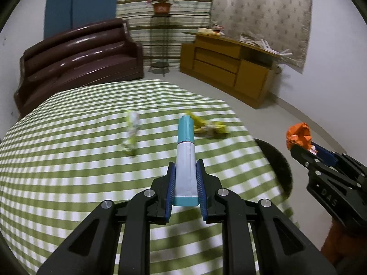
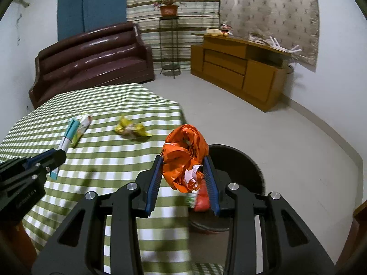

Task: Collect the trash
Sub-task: 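Carry the marker and orange bag over the black bin and open both grippers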

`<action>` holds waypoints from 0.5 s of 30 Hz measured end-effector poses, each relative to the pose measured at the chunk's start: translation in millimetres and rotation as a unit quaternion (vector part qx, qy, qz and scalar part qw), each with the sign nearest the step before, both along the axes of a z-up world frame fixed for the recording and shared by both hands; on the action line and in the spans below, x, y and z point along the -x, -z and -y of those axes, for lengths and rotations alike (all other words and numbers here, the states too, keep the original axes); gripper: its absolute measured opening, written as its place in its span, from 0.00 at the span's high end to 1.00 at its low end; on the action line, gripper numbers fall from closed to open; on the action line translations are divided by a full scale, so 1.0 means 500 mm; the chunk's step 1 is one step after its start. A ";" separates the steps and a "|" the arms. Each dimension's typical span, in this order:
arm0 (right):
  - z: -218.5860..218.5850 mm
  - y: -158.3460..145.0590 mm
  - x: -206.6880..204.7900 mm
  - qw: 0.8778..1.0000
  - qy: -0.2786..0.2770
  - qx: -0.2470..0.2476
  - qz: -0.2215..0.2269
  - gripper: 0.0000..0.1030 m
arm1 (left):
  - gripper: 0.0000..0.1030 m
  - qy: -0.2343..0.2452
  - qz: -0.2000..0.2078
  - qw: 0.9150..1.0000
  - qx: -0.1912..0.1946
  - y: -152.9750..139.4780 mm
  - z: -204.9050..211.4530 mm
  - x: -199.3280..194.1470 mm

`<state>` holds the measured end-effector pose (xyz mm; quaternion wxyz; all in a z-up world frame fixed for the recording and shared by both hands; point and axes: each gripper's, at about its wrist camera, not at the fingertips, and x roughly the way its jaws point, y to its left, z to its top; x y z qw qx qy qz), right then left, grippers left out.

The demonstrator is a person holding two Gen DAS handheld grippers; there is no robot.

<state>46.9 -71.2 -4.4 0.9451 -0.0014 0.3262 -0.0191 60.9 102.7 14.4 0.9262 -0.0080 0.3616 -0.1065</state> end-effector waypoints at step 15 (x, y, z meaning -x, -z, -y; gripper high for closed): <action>0.117 0.016 -0.004 0.999 0.047 -0.011 0.000 0.66 | 0.81 0.056 -0.001 0.998 -0.010 0.017 0.156 -0.019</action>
